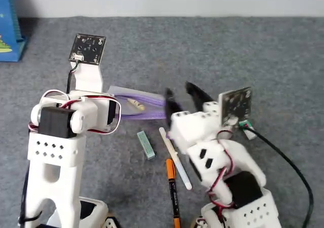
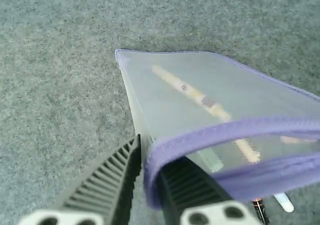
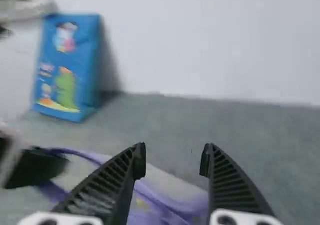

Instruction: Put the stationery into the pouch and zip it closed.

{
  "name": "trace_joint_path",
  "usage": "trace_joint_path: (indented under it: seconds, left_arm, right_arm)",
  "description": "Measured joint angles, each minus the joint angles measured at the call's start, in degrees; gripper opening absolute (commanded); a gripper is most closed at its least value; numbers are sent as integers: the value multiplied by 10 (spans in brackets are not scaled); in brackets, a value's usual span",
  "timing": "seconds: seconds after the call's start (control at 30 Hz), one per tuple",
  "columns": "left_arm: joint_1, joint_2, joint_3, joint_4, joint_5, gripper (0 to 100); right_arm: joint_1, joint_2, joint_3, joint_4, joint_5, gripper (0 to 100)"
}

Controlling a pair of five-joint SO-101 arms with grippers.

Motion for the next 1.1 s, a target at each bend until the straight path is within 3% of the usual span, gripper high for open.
trace_joint_path:
  seconds: [0.2, 0.3, 0.67, 1.1]
  left_arm:
    - [0, 0, 0, 0, 0, 11]
    - [0, 0, 4, 0, 0, 11]
    - [-1, 0, 5, 0, 0, 11]
    - [-1, 0, 5, 0, 0, 11]
  right_arm:
    - [135, 0, 0, 145, -7, 173]
    - [170, 1, 0, 175, 21, 173]
    - [269, 285, -27, 157, 141, 177]
    - [328, 644, -238, 120, 263, 177]
